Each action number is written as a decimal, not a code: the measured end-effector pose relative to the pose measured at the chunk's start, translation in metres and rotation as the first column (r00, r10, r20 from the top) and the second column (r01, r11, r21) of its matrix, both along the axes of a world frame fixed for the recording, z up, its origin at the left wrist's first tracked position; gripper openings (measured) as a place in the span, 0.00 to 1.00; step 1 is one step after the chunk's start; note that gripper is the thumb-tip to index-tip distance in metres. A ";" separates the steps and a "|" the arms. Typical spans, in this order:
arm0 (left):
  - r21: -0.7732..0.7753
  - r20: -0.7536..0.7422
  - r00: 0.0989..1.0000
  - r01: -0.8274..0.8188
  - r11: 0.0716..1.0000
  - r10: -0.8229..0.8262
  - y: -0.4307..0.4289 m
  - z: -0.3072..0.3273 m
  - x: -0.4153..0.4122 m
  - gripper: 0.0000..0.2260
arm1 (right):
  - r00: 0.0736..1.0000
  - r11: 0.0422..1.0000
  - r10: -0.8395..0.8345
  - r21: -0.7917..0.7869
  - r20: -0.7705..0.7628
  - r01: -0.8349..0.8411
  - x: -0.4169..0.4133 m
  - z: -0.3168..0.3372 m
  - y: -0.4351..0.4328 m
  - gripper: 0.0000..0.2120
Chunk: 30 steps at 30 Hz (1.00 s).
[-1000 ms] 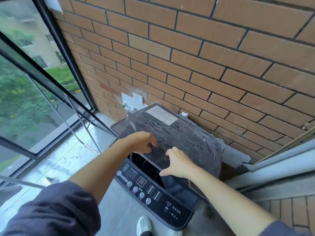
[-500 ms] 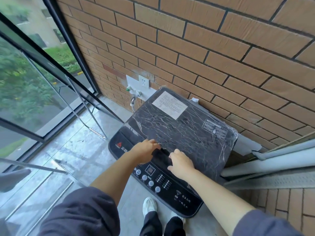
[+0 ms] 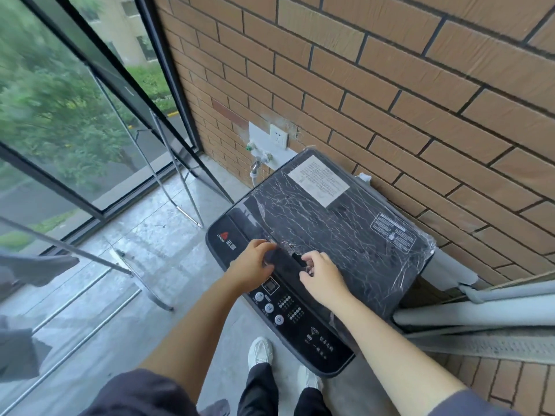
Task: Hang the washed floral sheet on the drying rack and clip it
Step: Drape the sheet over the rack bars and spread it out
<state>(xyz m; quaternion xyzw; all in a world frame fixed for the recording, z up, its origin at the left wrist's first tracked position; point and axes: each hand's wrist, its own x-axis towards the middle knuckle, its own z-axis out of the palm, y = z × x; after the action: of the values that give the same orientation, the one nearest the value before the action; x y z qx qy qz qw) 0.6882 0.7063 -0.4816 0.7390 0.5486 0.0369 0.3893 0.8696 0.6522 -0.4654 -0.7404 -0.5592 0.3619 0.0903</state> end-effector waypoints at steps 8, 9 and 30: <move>0.055 0.377 0.717 -0.650 0.758 0.587 -0.076 0.067 -0.033 0.11 | 0.937 0.984 0.114 0.166 -0.330 -0.061 -0.049 0.055 0.003 0.09; 0.055 0.409 0.667 -0.699 0.713 0.623 -0.085 0.077 -0.043 0.10 | 0.924 0.977 0.157 0.194 -0.348 -0.092 -0.063 0.066 0.002 0.09; 0.321 0.649 0.374 -0.924 0.207 0.662 -0.155 0.225 -0.375 0.10 | 0.581 0.794 0.595 0.518 -0.555 -0.319 -0.416 0.219 -0.006 0.10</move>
<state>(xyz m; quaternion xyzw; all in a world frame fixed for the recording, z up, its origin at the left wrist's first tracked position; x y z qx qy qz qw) 0.3128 0.5513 -0.2568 0.3955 0.7159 0.5622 0.1226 0.4532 0.6467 -0.2460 -0.3448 -0.7137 0.5129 0.3296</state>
